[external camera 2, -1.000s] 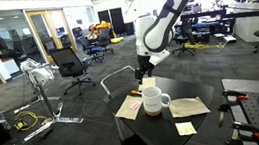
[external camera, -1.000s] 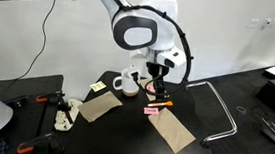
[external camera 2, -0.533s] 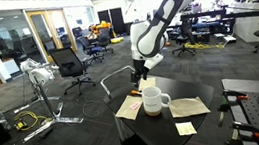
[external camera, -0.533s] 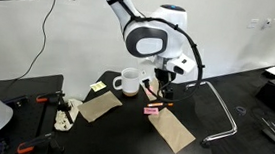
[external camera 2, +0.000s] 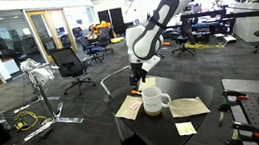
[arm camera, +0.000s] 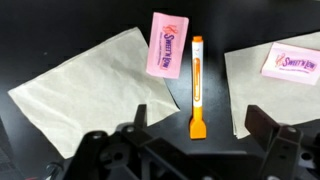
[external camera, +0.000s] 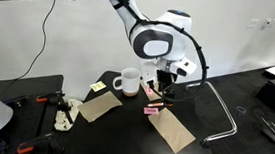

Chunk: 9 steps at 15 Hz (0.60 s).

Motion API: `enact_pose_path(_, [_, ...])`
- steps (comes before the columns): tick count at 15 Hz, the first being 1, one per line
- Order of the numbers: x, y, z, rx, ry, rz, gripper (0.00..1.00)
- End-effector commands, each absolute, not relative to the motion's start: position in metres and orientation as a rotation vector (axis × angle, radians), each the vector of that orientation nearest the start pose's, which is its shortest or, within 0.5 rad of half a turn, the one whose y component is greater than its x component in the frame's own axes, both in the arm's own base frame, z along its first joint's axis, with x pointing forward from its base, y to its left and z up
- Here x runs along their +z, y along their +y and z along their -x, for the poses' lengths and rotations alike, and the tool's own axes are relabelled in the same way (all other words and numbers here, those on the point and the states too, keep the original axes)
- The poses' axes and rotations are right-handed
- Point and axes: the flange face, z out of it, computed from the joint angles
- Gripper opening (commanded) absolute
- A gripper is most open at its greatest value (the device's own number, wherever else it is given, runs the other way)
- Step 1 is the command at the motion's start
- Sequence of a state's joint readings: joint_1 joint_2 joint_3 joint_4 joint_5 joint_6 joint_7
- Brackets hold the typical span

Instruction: Put the yellow sharpie in the mug

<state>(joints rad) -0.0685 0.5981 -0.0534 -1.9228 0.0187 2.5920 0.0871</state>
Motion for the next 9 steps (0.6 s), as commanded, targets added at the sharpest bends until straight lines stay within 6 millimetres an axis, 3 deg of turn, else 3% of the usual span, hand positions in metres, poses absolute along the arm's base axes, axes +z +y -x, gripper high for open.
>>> enact_pose_path(1, [0.178, -0.077, -0.633, -0.043, 0.224, 3.162, 1.0])
enact_pose_path(9, [0.161, -0.075, -0.629, 0.003, 0.072, 3.16, 1.0])
